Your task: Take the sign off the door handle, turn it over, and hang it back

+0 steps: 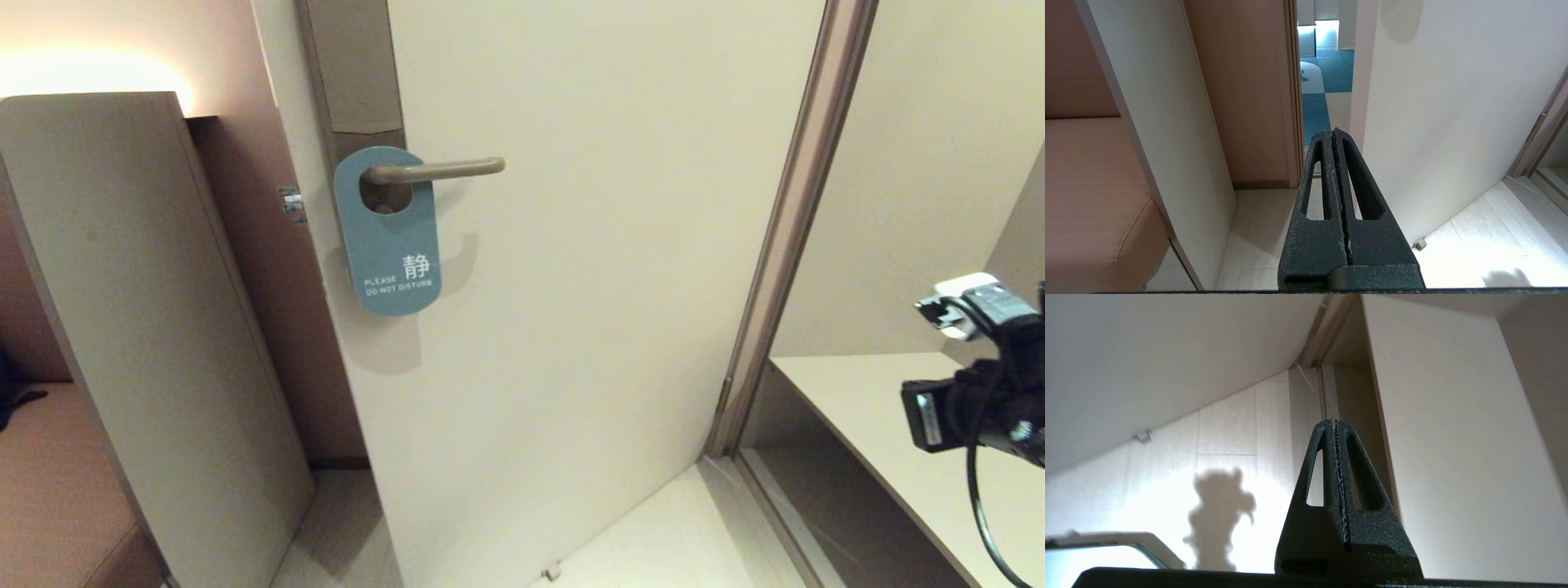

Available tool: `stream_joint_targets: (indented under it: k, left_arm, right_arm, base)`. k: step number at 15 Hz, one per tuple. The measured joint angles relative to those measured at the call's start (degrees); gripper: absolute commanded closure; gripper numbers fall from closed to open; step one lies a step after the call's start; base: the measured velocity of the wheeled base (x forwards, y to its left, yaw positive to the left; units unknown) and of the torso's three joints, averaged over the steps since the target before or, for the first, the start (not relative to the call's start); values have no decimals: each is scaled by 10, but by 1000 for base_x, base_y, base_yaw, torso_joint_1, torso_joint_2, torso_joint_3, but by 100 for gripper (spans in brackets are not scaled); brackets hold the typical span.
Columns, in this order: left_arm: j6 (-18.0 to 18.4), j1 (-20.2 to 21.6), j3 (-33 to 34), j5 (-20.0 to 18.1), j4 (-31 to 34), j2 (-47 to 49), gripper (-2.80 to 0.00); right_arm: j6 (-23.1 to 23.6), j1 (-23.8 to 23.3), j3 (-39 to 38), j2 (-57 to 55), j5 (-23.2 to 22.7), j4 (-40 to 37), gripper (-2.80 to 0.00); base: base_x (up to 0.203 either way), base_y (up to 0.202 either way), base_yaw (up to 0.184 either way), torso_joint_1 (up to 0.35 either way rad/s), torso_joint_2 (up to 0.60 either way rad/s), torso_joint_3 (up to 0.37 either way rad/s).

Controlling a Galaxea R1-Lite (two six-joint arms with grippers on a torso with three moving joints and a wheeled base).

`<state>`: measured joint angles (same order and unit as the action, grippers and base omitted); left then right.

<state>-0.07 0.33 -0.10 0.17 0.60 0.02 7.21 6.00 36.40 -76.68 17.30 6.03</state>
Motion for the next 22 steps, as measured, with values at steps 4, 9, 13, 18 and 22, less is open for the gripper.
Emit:
stream_joint_targets:
  k: [4, 9, 13, 18, 22]
  left_arm:
    - [0, 0, 0, 0, 0, 0, 0]
    - [0, 0, 0, 0, 0, 0, 0]
    - [-1, 0, 0, 0, 0, 0, 0]
    - [-1, 0, 0, 0, 0, 0, 0]
    - [-1, 0, 0, 0, 0, 0, 0]
  right_arm:
    - [-62, -37, -124, 198, -8, -6, 0]
    - [-58, -53, -254, 429, -49, -9, 0]
    - [22, -89, -347, 563, -147, -4, 0]
    - [27, -67, -363, 644, -185, -28, 0]
    - [26, -61, -364, 703, -189, -34, 0]
  base:
    - [0, 0, 0, 0, 0, 0]
    - [0, 0, 0, 0, 0, 0]
    - [0, 0, 0, 0, 0, 0]
    - [0, 0, 0, 0, 0, 0]
    - [0, 0, 0, 0, 0, 0]
